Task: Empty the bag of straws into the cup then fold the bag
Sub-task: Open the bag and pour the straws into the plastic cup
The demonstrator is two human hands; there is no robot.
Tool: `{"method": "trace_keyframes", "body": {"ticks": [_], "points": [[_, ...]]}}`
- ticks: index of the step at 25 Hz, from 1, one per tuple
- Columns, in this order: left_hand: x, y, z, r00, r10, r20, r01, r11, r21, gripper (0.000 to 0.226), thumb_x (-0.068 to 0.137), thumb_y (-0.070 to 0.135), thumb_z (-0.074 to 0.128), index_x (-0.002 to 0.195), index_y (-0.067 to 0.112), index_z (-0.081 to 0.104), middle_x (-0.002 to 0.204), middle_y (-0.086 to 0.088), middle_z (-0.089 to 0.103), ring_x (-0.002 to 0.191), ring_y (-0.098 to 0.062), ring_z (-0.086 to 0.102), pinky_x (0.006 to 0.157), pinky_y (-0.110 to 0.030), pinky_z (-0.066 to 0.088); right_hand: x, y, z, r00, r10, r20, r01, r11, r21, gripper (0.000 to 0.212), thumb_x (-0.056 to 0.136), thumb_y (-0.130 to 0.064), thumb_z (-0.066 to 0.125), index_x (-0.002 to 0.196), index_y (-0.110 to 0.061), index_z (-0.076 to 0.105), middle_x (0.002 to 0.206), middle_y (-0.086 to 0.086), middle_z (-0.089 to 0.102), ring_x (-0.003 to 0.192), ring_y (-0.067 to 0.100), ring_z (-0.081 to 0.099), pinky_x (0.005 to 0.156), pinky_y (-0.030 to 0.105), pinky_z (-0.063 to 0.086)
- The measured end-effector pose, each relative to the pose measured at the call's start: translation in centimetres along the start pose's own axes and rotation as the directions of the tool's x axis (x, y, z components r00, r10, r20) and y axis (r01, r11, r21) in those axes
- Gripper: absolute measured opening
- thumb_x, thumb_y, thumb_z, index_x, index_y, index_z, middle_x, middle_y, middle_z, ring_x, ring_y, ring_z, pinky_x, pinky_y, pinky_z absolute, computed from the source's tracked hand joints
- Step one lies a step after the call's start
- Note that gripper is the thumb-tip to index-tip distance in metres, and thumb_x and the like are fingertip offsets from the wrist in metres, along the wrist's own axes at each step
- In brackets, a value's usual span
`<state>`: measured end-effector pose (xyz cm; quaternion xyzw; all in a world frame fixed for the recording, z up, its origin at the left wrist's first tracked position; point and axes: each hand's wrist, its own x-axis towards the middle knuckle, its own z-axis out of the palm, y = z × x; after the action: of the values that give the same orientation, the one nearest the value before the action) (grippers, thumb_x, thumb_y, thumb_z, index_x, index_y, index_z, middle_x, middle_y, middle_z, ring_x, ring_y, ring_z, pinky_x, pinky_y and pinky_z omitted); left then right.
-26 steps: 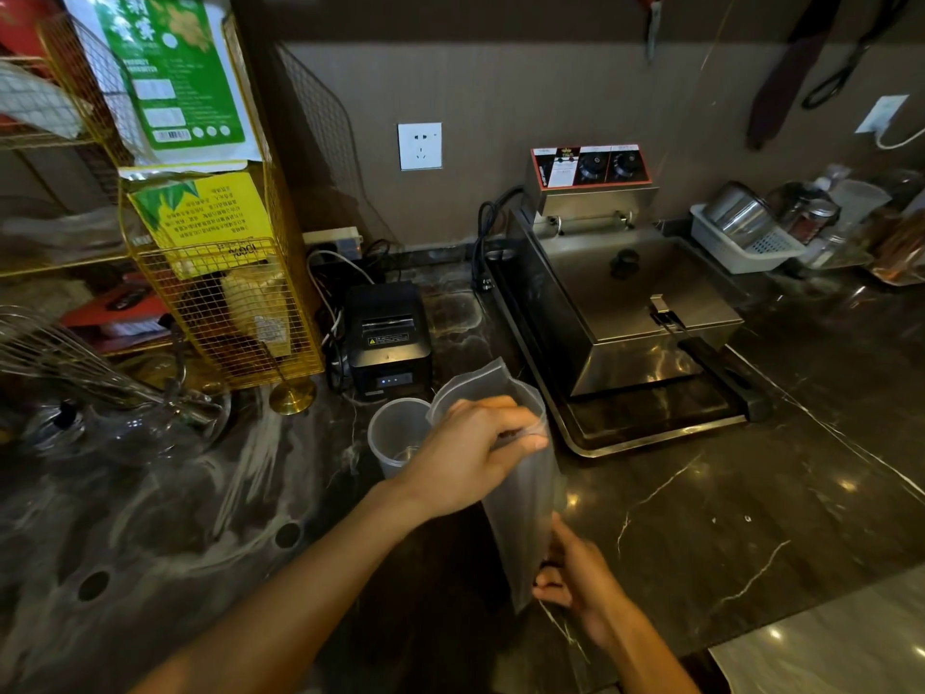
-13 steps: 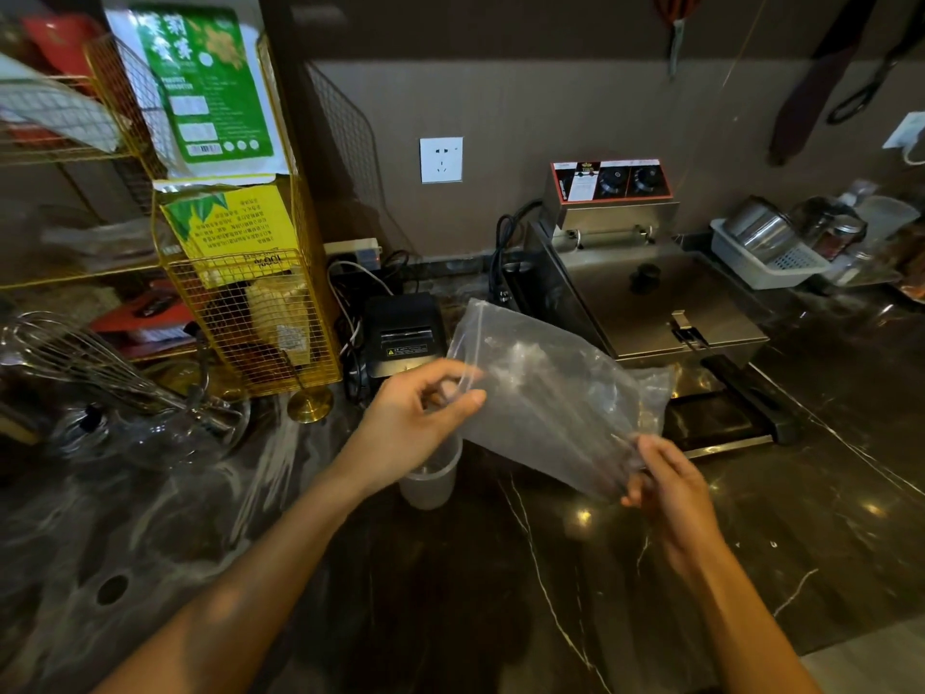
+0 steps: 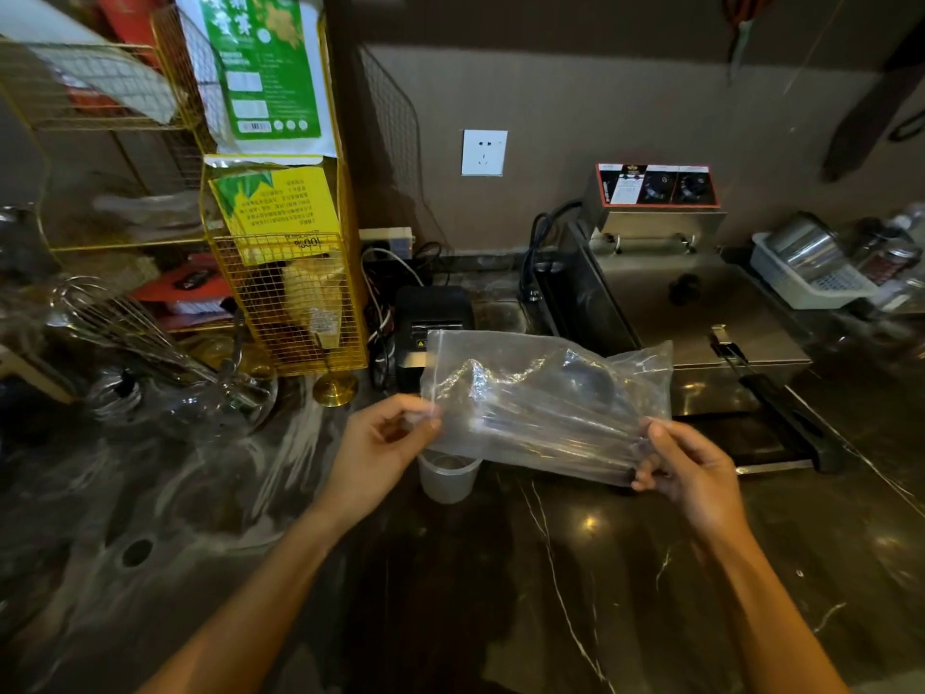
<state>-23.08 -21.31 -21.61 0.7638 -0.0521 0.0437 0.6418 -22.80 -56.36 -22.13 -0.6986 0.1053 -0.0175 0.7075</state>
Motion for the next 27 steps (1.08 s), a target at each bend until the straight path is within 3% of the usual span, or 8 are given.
{"method": "trace_keyframes", "body": {"ticks": [4,6,10,12,15,19,23,27], "points": [[-1.6,-1.7,-0.3,0.994,-0.097,-0.054,0.096,0.995,-0.031,0.012,0.096,0.005,0.065,0.099,0.010,0.076,0.099,-0.009,0.078,0.097,-0.018,0.076,0.092,-0.033,0.062,0.2,-0.6,1.1,0.998,-0.043,0.043,0.046,0.995,-0.086,0.014,0.093,-0.015,0.066,0.103,-0.018,0.076,0.081,0.006,0.070,0.062,0.014,0.067,0.056,0.028,0.062],[-2.0,-2.2,-0.4,0.993,-0.106,-0.048,0.105,0.994,-0.030,0.012,0.097,0.005,0.064,0.097,0.011,0.075,0.098,-0.008,0.078,0.096,-0.016,0.076,0.089,-0.029,0.061,0.3,-0.9,1.4,0.996,-0.070,0.055,0.076,0.988,-0.132,0.018,0.098,-0.011,0.062,0.104,-0.020,0.077,0.080,0.003,0.071,0.065,0.015,0.067,0.058,0.029,0.062],[-1.8,-2.4,-0.5,0.990,-0.115,-0.082,0.109,0.991,-0.072,0.012,0.096,0.005,0.066,0.102,0.009,0.075,0.099,-0.010,0.078,0.097,-0.017,0.076,0.085,-0.025,0.060,0.6,-2.7,1.7,0.991,-0.126,0.053,0.134,0.971,-0.198,0.017,0.099,-0.017,0.063,0.107,-0.022,0.077,0.083,0.012,0.072,0.065,0.014,0.067,0.065,0.037,0.062],[-1.6,-2.1,-0.2,0.988,-0.122,-0.097,0.116,0.991,-0.064,0.012,0.096,0.005,0.066,0.103,0.007,0.075,0.098,-0.008,0.079,0.096,-0.013,0.076,0.082,-0.021,0.060,0.8,-4.1,2.0,0.988,-0.150,0.046,0.156,0.969,-0.192,0.015,0.099,-0.018,0.064,0.105,-0.021,0.077,0.088,0.015,0.072,0.066,0.012,0.068,0.061,0.032,0.062],[-1.3,-1.8,0.3,0.980,-0.142,-0.139,0.134,0.989,-0.067,0.011,0.095,0.005,0.068,0.102,0.004,0.075,0.097,-0.007,0.079,0.094,-0.010,0.076,0.082,-0.019,0.060,0.9,-6.3,2.3,0.977,-0.200,0.067,0.210,0.959,-0.190,0.014,0.098,-0.016,0.064,0.103,-0.023,0.076,0.091,0.008,0.073,0.066,0.009,0.067,0.056,0.024,0.061],[-2.2,-2.6,0.7,0.956,-0.248,-0.154,0.226,0.963,-0.144,0.012,0.095,0.006,0.067,0.097,-0.003,0.074,0.096,-0.012,0.078,0.095,-0.013,0.076,0.086,-0.022,0.060,1.3,-8.1,3.2,0.953,-0.266,0.148,0.302,0.890,-0.342,0.014,0.097,-0.018,0.064,0.103,-0.026,0.074,0.090,-0.003,0.076,0.069,0.008,0.069,0.061,0.029,0.062],[-2.9,-3.1,1.0,0.942,-0.297,-0.159,0.280,0.953,-0.120,0.018,0.096,0.008,0.067,0.091,-0.010,0.071,0.087,-0.020,0.073,0.075,0.000,0.069,0.072,-0.011,0.054,2.2,-9.8,4.9,0.933,-0.294,0.209,0.356,0.844,-0.401,0.014,0.097,-0.020,0.063,0.105,-0.025,0.074,0.097,-0.003,0.076,0.081,0.021,0.074,0.068,0.036,0.064],[-2.8,-3.4,1.3,0.925,-0.357,-0.130,0.347,0.933,-0.090,0.017,0.096,0.015,0.069,0.086,0.003,0.075,0.076,0.005,0.076,0.071,0.007,0.069,0.066,-0.007,0.052,3.3,-11.9,6.7,0.908,-0.339,0.245,0.418,0.775,-0.474,0.015,0.097,-0.021,0.066,0.108,-0.021,0.076,0.104,-0.001,0.076,0.094,0.018,0.074,0.079,0.035,0.063]]}}
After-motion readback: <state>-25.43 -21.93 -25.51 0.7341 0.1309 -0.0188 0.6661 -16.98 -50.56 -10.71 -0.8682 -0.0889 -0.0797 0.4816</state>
